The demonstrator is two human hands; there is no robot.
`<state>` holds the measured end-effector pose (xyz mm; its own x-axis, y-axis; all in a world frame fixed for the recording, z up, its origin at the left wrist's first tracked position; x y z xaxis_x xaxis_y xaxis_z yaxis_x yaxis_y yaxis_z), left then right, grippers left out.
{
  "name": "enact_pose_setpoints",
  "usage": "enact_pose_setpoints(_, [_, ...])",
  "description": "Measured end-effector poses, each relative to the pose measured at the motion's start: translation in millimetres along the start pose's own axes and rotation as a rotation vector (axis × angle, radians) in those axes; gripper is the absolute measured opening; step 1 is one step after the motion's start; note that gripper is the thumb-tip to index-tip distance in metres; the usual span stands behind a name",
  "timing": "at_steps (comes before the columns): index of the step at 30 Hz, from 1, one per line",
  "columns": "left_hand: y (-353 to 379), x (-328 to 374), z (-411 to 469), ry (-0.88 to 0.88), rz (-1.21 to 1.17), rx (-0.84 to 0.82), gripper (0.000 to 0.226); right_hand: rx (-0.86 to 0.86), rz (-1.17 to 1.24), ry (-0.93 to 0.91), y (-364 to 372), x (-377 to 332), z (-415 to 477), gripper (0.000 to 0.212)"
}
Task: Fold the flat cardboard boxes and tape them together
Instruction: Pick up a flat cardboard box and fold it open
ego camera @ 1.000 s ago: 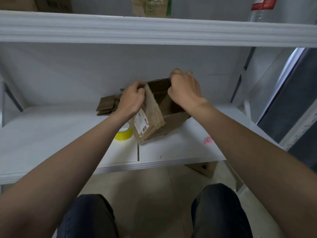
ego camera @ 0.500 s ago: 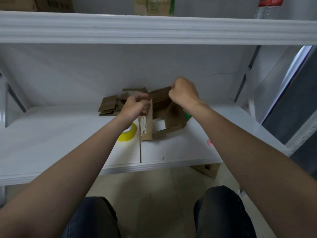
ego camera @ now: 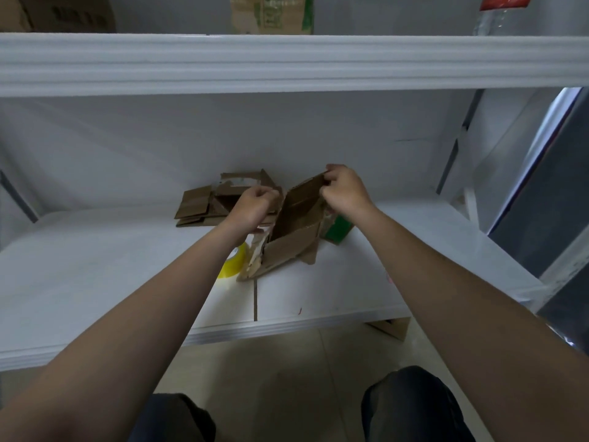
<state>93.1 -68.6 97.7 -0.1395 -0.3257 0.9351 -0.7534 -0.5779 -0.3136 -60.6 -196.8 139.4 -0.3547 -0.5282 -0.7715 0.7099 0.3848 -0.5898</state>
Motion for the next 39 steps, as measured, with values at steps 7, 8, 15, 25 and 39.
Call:
enact_pose_setpoints(7, [2,-3,-3,0.013,0.069,-0.053,0.055,-0.098,0.098,0.118,21,11,0,0.083])
enact_pose_setpoints(8, [1,-4,-3,0.005,0.103,-0.067,0.055,-0.122,0.085,0.124,24,8,-1,0.084])
enact_pose_setpoints(15, [-26,2,-1,-0.026,0.114,0.123,0.019,-0.243,0.026,0.081,15,-8,-3,0.074])
enact_pose_setpoints(25, [-26,28,-2,-0.109,0.034,0.062,0.024,-0.308,-0.043,0.115,-4,-19,-18,0.057])
enact_pose_setpoints(39, [-14,-11,-9,-0.136,-0.225,-0.114,0.045,-0.639,-0.024,0.183,10,-1,-33,0.112])
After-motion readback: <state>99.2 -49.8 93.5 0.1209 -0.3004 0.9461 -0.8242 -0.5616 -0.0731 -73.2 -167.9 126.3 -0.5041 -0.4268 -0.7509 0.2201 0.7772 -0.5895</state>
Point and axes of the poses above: each hand's wrist, its own z-axis towards the middle knuckle, its own y-axis out of the palm, x = y × z, the point moved 6 cm from there along z, towards the middle knuckle, and after that the axes turned 7 degrees about -y, right-handed, at the moved point
